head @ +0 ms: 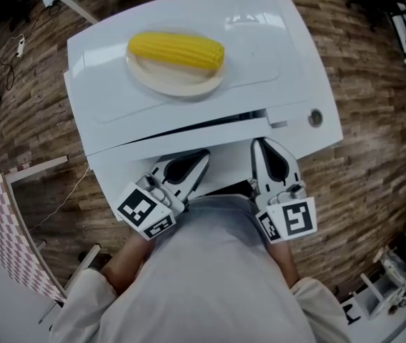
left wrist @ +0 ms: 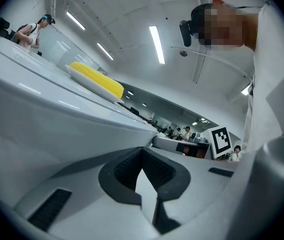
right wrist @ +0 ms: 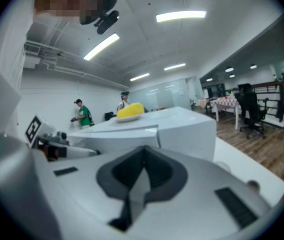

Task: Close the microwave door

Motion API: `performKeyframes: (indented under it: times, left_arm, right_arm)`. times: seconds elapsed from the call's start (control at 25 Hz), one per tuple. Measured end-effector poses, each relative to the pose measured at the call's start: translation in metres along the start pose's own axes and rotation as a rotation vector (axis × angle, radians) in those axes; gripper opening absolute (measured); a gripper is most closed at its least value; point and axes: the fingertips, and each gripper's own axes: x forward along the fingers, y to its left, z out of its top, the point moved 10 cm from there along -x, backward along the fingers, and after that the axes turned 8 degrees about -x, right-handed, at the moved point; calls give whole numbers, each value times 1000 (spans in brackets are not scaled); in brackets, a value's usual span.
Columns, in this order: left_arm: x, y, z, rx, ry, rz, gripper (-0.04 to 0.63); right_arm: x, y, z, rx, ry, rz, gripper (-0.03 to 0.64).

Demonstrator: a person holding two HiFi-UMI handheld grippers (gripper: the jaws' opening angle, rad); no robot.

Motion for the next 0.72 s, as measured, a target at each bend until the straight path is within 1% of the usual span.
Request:
performKeyframes:
  times: [0.52, 0.72]
  left_arm:
    - [11, 4, -5, -15, 17, -18, 18]
    - [14, 5, 1, -2, -1, -9, 18]
  right_arm:
    - [6, -4, -1, 15, -7, 13, 25]
    - [15, -9, 4, 25, 3, 13, 25]
